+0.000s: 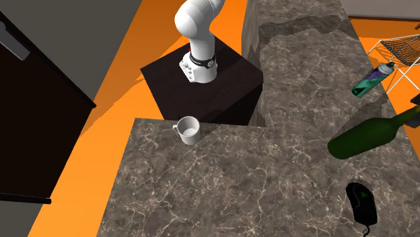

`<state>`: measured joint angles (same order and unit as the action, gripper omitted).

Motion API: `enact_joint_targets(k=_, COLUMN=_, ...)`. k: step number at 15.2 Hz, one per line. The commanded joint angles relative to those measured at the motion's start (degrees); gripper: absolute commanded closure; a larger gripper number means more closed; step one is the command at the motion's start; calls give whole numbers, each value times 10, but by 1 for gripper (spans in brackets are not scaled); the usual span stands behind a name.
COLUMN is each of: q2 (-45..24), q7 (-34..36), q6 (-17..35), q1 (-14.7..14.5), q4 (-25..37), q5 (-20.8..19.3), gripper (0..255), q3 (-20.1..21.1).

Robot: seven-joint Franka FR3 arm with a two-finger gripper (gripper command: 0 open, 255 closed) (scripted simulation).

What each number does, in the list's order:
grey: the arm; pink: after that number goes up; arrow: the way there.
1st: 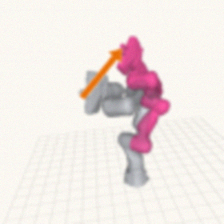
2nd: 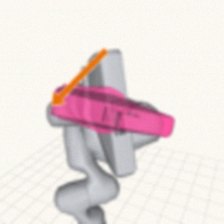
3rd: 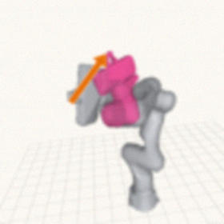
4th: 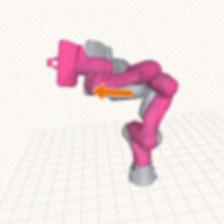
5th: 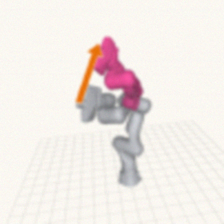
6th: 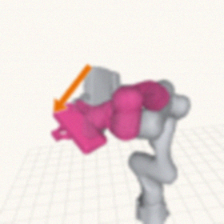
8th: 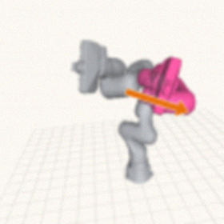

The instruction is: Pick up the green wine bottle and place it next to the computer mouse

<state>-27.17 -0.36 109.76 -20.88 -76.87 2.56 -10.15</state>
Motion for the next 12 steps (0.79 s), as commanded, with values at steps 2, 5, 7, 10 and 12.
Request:
enact_joint_targets(k=2, q2=4, q7=0, q6=-17, q1=0, q4=14, q5=-1, gripper=0, q3=0)
enact_joint_targets(k=5, q2=9, q7=1, q6=-68, q1=0, q4=59, q5=-2, gripper=0, q3=-1)
enact_joint_targets(k=7, q2=9, q7=1, q6=-68, q1=0, q4=59, q5=-2, gripper=0, q3=-1)
enact_joint_targets(k=10, q2=9, q7=1, q6=-68, q1=0, q4=59, q5=-2, gripper=0, q3=-1)
enact_joint_targets(k=12, q2=9, q7=1, q6=-68, q1=0, q4=59, q5=-2, gripper=0, q3=-1)
